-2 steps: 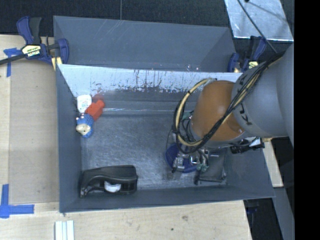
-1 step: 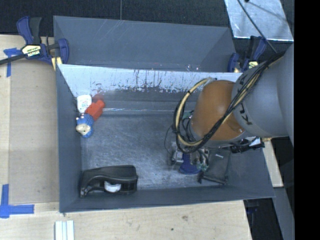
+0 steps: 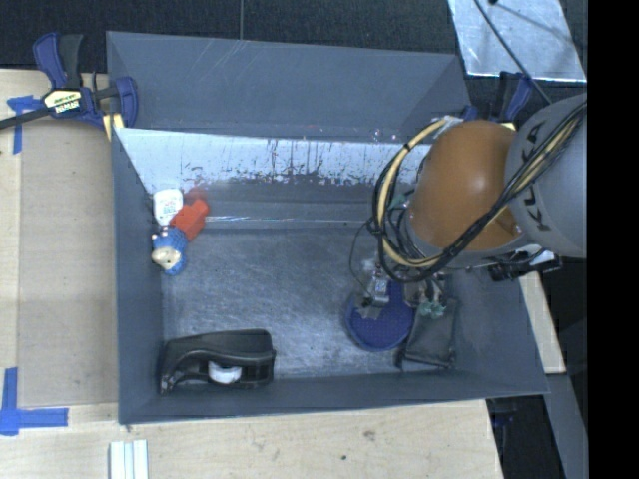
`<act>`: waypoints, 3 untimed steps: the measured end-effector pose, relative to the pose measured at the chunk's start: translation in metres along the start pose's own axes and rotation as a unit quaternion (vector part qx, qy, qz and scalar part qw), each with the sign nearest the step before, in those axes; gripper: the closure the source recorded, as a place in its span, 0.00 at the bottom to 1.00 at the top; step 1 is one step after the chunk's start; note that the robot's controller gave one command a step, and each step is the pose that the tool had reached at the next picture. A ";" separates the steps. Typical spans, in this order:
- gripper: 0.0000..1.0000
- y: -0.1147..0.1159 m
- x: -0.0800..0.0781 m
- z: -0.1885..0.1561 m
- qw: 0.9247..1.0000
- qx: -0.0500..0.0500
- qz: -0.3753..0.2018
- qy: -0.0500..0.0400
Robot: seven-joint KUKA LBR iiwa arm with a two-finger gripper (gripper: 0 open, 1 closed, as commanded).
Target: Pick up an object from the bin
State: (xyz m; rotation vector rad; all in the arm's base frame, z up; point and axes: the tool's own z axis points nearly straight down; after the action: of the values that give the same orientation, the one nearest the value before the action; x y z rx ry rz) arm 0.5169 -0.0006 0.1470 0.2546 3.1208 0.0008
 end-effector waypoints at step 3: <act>1.00 0.006 -0.017 -0.105 0.992 0.000 -0.124 0.007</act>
Offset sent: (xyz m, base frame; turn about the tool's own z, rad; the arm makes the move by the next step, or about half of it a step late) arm 0.0096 0.0373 0.0176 -0.1619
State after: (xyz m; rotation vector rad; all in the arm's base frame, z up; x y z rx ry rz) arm 0.5336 0.0025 0.2525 -0.1339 3.1423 0.0001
